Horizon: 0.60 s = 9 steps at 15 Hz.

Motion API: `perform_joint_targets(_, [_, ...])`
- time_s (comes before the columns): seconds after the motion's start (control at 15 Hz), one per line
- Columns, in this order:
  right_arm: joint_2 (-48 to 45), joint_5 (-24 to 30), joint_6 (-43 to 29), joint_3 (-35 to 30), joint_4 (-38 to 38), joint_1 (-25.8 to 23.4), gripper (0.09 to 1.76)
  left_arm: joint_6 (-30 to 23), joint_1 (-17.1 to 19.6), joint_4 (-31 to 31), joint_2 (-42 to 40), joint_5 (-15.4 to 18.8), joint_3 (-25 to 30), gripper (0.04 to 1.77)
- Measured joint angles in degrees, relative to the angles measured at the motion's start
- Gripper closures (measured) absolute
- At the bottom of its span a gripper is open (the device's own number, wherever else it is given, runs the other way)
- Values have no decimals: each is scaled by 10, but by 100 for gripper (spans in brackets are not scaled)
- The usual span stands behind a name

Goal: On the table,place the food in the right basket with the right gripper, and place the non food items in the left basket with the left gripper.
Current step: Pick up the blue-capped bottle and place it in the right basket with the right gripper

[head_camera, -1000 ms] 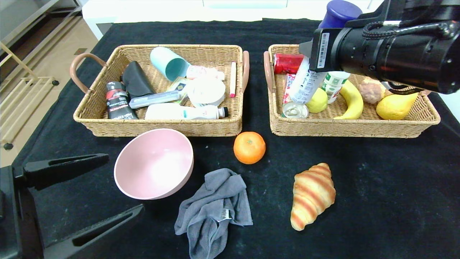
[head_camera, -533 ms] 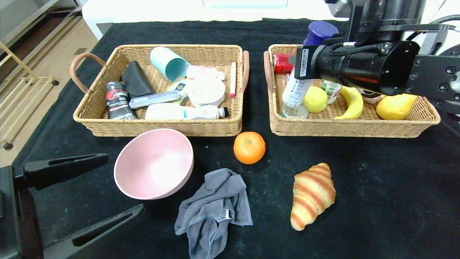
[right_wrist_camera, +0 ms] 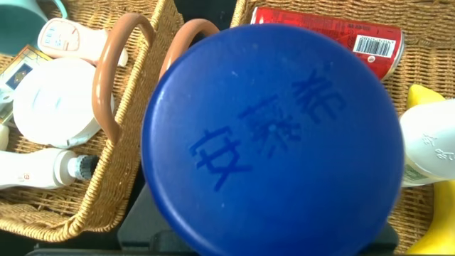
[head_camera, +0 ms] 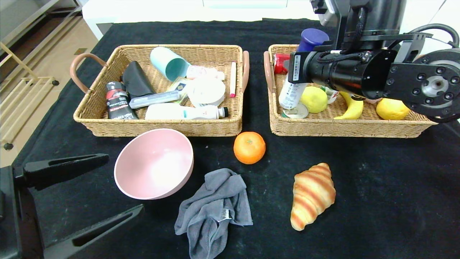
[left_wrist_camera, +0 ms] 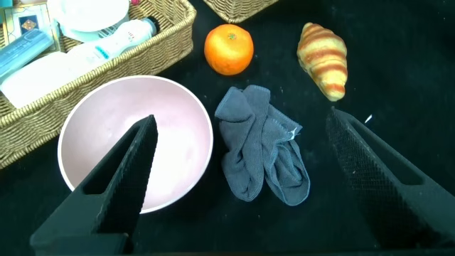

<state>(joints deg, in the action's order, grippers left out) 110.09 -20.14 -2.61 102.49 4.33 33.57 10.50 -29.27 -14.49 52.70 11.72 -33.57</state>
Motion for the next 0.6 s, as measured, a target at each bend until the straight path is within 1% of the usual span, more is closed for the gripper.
perform_joint_targets(0.27, [2, -1, -1, 0, -3, -4, 63, 0, 0, 0, 0, 0, 1, 9])
perform_joint_targets(0.4, [2, -1, -2, -1, -4, -5, 52, 0, 0, 0, 0, 0, 2, 9])
perform_joint_targets(0.6, [-5, -2, -2, -6, -8, -4, 40, 0, 0, 0, 0, 0, 2, 9])
